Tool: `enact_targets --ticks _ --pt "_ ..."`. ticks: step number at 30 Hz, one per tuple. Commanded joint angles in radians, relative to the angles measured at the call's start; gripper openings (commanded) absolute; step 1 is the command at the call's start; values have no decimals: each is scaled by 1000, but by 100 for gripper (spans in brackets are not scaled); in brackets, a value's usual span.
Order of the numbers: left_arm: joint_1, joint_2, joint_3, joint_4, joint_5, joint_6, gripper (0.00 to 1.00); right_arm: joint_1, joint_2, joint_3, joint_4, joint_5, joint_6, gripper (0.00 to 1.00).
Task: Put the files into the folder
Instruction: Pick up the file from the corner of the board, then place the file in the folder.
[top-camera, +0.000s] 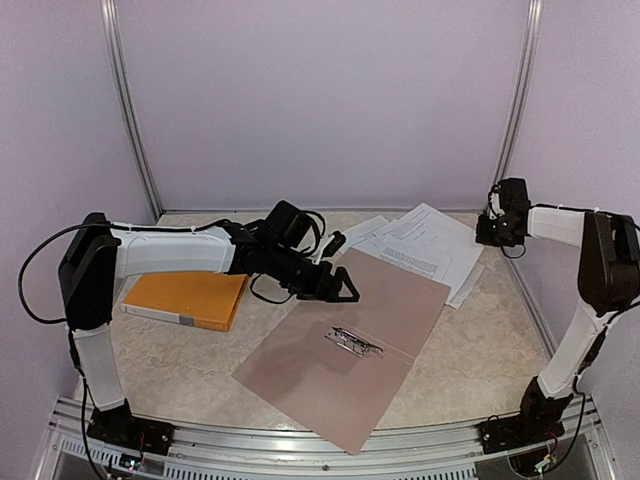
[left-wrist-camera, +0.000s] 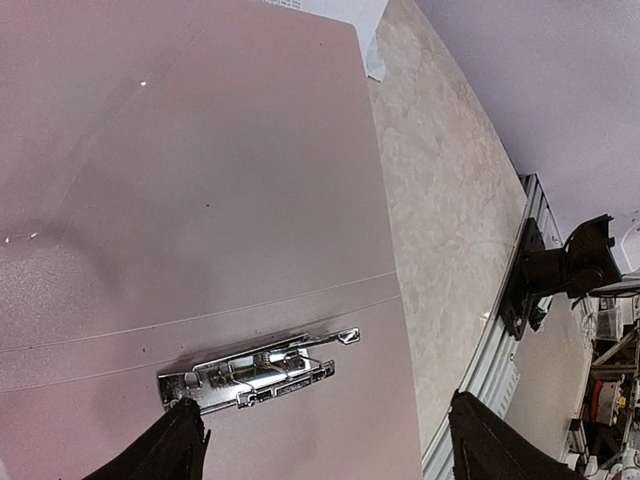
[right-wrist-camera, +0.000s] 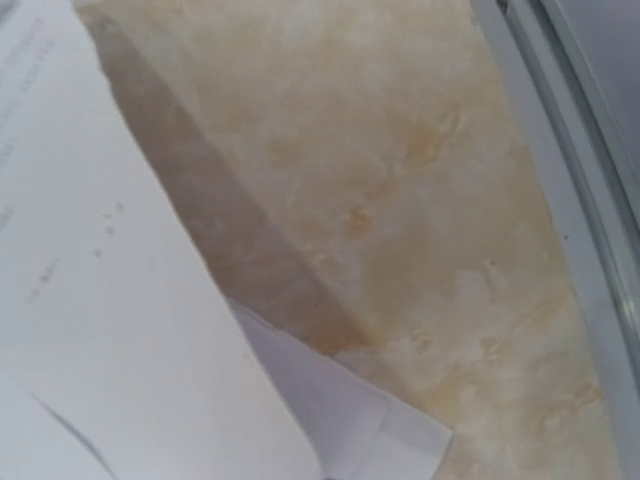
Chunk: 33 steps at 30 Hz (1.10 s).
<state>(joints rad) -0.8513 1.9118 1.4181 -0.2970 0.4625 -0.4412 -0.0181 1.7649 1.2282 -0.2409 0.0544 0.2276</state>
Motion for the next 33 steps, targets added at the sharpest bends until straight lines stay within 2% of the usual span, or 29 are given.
enact_targets --ticks 1,6,10,15,18,26,33 --pt "4 -2 -10 -13 -13 6 80 1 -94 12 -36 -9 -9 0" --pt "7 1 -2 -12 -19 7 80 12 -155 -13 -49 -5 -4 0" --pt "9 8 1 -6 -23 2 80 16 -248 -85 2 -12 36 0" --pt "11 18 5 3 -22 -15 80 104 -402 -213 65 27 90 0" --pt "18 18 2 8 -26 -30 80 159 -502 -245 46 73 106 0" --pt "56 9 -4 49 -7 -67 81 285 -711 -214 -100 171 108 0" --pt "75 -6 17 39 -37 -61 80 377 -775 -118 -220 110 91 0"
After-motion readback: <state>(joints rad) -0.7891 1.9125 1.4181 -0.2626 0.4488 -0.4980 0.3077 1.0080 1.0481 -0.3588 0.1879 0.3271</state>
